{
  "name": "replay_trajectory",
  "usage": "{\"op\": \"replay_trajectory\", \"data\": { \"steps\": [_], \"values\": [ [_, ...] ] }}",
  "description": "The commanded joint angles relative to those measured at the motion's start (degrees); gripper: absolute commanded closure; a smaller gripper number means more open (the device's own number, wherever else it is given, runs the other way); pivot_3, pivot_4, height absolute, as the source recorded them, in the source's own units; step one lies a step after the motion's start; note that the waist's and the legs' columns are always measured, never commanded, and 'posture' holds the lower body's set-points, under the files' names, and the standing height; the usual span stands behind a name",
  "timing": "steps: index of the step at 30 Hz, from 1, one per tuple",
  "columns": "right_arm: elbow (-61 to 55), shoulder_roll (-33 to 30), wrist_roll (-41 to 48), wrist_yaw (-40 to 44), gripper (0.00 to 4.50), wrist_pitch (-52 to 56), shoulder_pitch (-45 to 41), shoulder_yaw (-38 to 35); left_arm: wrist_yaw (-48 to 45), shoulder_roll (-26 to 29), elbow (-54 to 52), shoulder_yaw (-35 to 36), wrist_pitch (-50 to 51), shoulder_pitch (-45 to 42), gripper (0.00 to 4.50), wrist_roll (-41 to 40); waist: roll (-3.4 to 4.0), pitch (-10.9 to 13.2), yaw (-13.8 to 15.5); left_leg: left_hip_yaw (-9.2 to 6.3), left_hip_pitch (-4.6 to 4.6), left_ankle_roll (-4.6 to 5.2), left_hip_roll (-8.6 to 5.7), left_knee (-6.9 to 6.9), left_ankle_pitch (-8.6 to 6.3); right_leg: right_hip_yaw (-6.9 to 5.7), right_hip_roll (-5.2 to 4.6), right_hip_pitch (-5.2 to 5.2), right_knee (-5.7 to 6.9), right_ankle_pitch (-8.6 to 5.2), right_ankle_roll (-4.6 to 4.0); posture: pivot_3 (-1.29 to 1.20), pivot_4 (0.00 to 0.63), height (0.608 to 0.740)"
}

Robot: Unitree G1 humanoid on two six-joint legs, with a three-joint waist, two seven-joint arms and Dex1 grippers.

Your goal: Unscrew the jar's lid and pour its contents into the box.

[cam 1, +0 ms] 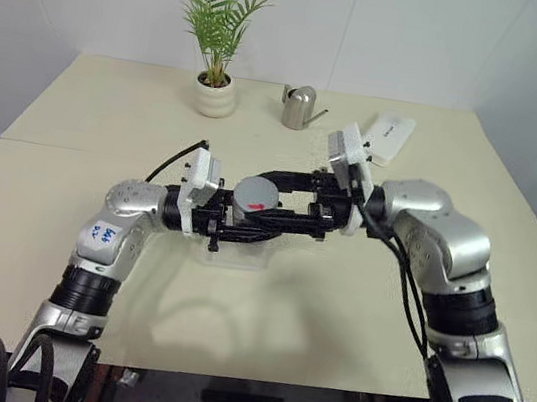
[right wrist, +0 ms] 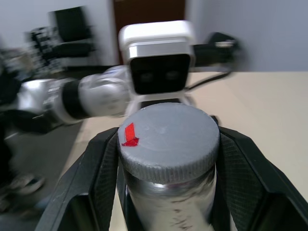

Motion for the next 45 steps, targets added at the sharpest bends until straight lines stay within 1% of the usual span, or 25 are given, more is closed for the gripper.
{"op": "replay_trajectory", "data": {
  "steps": [1,4,7,9,11,12,13,17,20,23,27,38,45],
  "values": [
    [1.5,-0.3,1.4,8.0,1.93,-2.6,-4.4,0.1,-2.5,0.5,-0.9,-1.6,1.3,-0.4,2.55,-0.6,0.00,0.0,0.0,0.01,0.00,0.00,0.00,0.00,0.00,-0.01,0.00,0.00,0.00,0.00,0.00,0.00,0.150,0.740],
    [3.3,-0.4,0.6,9.1,1.93,-3.1,-5.1,-0.1,-2.0,0.8,-1.2,-0.8,1.3,-0.3,2.55,-0.5,0.00,0.0,0.1,0.00,-0.01,0.00,0.00,0.01,0.00,-0.01,0.01,0.00,0.00,0.00,0.00,0.00,0.150,0.740],
    [4.2,0.7,0.7,6.7,1.93,-3.0,-4.8,-1.8,-1.7,1.8,-1.2,0.1,1.6,-0.1,2.55,-0.4,0.00,0.0,0.1,0.00,-0.01,-0.01,0.01,0.02,0.00,-0.01,0.01,0.00,0.01,0.00,0.00,0.00,0.150,0.740],
    [4.3,1.3,0.8,5.1,1.21,-2.6,-4.6,-2.7,-1.7,2.8,-0.7,0.6,1.0,-0.1,2.55,0.1,0.01,0.0,0.0,-0.01,-0.01,-0.02,0.02,0.03,0.01,-0.01,0.01,0.00,0.02,0.00,0.00,0.00,0.150,0.740],
    [3.8,1.0,0.5,4.9,0.63,-2.4,-4.0,-2.7,-1.0,3.4,0.1,1.5,0.8,-0.4,2.55,0.0,0.02,0.0,0.1,-0.01,0.00,-0.03,0.02,0.03,0.01,0.00,0.01,0.00,0.03,0.00,0.00,0.00,0.150,0.740],
    [3.8,1.0,0.3,4.4,0.25,-2.3,-3.7,-3.0,-0.8,3.7,0.4,1.8,0.5,-0.5,2.55,0.0,0.02,0.0,0.1,-0.02,-0.01,-0.03,0.02,0.04,0.01,-0.01,0.01,0.00,0.03,0.00,0.00,0.00,0.150,0.740],
    [3.8,0.9,0.0,4.0,0.02,-2.5,-3.3,-3.3,-0.6,4.0,0.6,2.2,0.4,-0.6,2.55,0.0,0.02,0.0,0.1,-0.02,-0.01,-0.03,0.03,0.04,0.01,0.00,0.01,0.00,0.03,0.00,0.00,0.00,0.150,0.740],
    [2.8,1.3,-1.2,-1.0,0.02,-3.9,-1.6,-5.2,1.3,4.4,1.0,3.8,-0.2,-0.4,2.55,0.2,0.02,0.0,0.2,-0.03,-0.01,-0.03,0.04,0.04,0.01,0.00,0.00,0.00,0.02,0.00,0.00,0.00,0.150,0.740],
    [-0.2,2.1,-1.9,-4.6,0.02,-3.8,0.7,-5.0,3.0,3.7,1.4,4.0,-1.0,0.0,2.55,0.8,0.02,0.0,0.2,-0.04,-0.02,-0.03,0.04,0.03,0.01,0.00,0.00,0.00,0.02,0.00,0.00,0.00,0.150,0.740],
    [-3.2,4.3,-3.5,-10.5,0.02,-2.7,2.2,-3.6,4.2,2.7,0.8,3.6,-1.1,0.5,2.55,0.7,0.03,0.0,0.1,-0.03,-0.01,-0.04,0.00,0.02,0.01,0.00,0.00,0.00,0.02,0.00,0.00,0.00,0.150,0.740],
    [-5.4,7.6,-4.2,-15.4,0.02,-1.1,2.7,-2.4,4.6,1.7,1.0,3.6,-1.0,0.3,2.55,0.7,0.03,0.0,0.0,0.00,-0.01,-0.07,0.01,0.03,0.04,0.02,0.02,-0.04,0.07,0.00,0.00,0.00,0.150,0.740],
    [-1.2,10.8,-6.0,-18.0,0.02,-3.2,0.9,-2.0,4.6,0.7,1.3,2.8,-1.4,-0.1,2.55,1.2,0.03,0.0,0.1,-0.01,-0.01,-0.08,-0.01,0.03,0.04,0.04,0.02,-0.04,0.08,0.00,0.00,0.00,0.150,0.740],
    [4.7,8.4,-7.8,-16.9,0.02,-6.7,-0.5,-3.9,4.6,1.2,0.6,3.0,-1.5,0.7,2.55,0.9,0.03,0.0,0.0,0.00,-0.01,-0.08,-0.02,0.03,0.04,0.04,0.03,-0.06,0.09,0.00,0.00,0.00,0.150,0.740]
  ]
}}
